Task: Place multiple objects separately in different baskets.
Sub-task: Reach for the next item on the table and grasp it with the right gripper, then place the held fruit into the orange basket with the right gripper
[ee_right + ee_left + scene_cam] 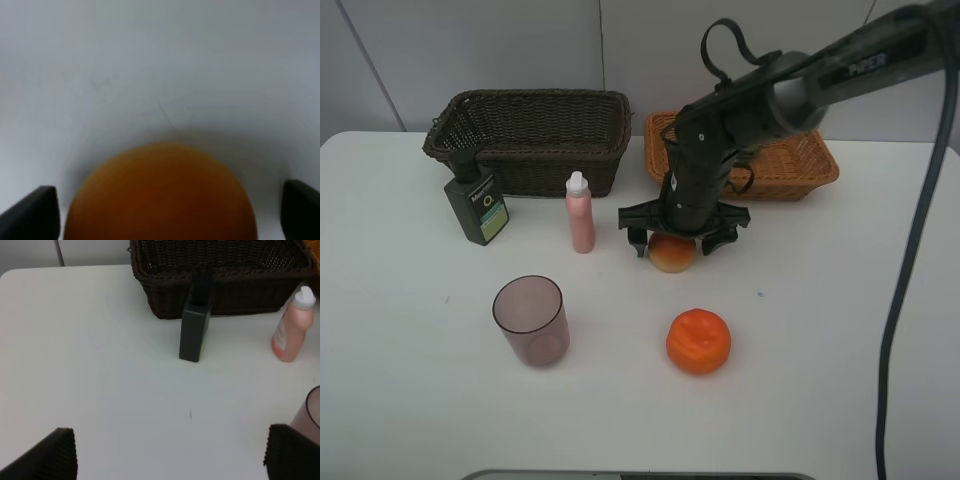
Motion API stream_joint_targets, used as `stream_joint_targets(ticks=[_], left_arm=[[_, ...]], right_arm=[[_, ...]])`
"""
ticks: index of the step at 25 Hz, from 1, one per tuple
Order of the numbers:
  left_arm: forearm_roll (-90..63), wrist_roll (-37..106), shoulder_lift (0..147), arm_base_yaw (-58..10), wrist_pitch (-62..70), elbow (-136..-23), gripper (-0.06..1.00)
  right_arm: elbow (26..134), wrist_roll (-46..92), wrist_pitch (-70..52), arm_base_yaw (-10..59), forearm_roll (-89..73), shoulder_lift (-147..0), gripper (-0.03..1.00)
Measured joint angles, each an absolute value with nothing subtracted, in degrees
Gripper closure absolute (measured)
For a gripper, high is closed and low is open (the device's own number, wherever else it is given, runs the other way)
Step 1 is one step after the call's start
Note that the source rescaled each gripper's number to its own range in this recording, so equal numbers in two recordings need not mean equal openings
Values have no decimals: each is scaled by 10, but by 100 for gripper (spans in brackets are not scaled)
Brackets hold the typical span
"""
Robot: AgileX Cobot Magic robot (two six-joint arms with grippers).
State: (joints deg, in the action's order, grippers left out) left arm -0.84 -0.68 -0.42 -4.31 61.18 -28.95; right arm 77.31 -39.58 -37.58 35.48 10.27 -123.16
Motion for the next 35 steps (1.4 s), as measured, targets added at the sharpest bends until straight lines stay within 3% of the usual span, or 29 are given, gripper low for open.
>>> stream_joint_targets(ticks=[2, 4, 6, 8, 9, 35], left_arm=[[-8, -7, -4, -43, 612, -290, -1], [-8, -7, -4, -43, 612, -290, -1], [-8, -7, -4, -43, 612, -290, -1], [-8, -7, -4, -43, 612, -290, -1], [-8, -7, -4, -43, 612, -290, -1], [-8, -7, -4, -43, 612, -290, -1]], right_arm=[[773, -396, -376, 355, 103, -1232, 4], [773, -396, -376, 355, 103, -1232, 15], [773, -396, -377, 355, 103, -1233, 41], [773, -396, -377, 355, 103, -1233, 87], [773, -396, -377, 355, 102, -1233, 96], [773, -391, -377, 355, 98, -1233, 95]])
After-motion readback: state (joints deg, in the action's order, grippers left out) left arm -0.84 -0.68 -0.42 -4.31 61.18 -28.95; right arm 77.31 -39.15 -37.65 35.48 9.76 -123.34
